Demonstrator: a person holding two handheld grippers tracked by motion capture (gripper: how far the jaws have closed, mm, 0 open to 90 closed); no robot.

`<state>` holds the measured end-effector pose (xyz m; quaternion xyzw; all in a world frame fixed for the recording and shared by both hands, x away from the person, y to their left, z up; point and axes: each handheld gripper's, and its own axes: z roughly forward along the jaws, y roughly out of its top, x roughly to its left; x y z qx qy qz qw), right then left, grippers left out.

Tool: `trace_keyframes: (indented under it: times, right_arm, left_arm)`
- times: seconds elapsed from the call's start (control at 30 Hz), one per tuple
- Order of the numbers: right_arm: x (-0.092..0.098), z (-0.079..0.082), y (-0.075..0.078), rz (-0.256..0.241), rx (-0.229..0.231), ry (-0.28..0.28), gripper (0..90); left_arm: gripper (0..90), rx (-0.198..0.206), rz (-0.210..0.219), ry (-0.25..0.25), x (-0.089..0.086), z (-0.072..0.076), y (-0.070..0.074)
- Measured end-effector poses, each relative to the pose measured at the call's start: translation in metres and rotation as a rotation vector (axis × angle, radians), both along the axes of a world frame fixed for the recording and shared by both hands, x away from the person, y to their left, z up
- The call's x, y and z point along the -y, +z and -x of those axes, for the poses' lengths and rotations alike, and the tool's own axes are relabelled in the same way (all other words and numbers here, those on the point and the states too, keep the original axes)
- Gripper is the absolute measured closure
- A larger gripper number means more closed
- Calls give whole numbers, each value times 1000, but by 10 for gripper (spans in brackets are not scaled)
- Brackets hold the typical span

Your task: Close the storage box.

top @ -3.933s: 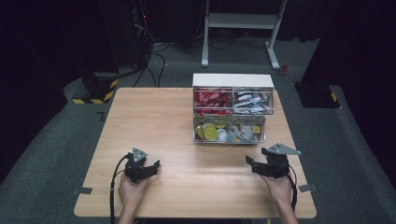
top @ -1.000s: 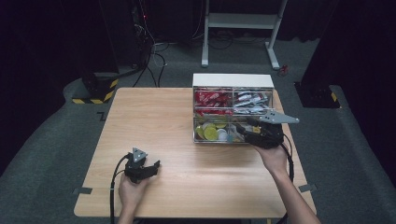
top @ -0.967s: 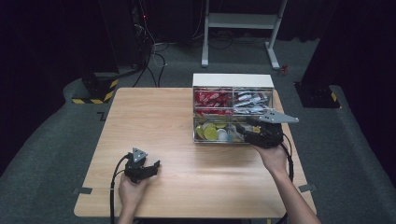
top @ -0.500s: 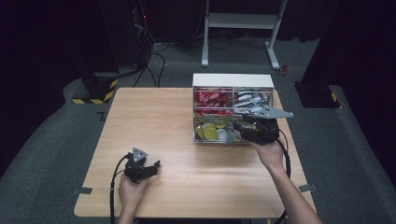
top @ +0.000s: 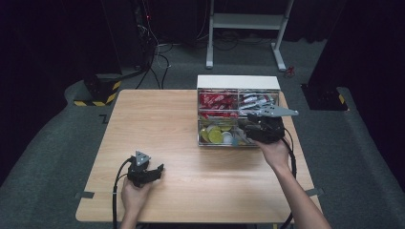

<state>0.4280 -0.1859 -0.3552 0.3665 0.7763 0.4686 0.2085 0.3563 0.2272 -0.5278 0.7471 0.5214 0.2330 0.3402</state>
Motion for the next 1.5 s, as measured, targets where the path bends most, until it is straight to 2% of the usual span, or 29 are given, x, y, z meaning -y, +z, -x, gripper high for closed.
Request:
trace_keyframes:
  times: [0.27,0.63,0.87,1.5]
  right_arm:
    - [-1,0,8,3,17,-2,499]
    - [-3,-1,10,21,16,1,500]
    - [0,0,15,13,30,-9,501]
    - [5,-2,35,16,60,-21,502]
  left_arm:
    - [311,0,-1,-1,0,0,0]
    - [311,0,-2,-1,0,0,0]
    - [311,-1,0,-1,0,0,0]
    - [312,1,-7,-3,0,0,0]
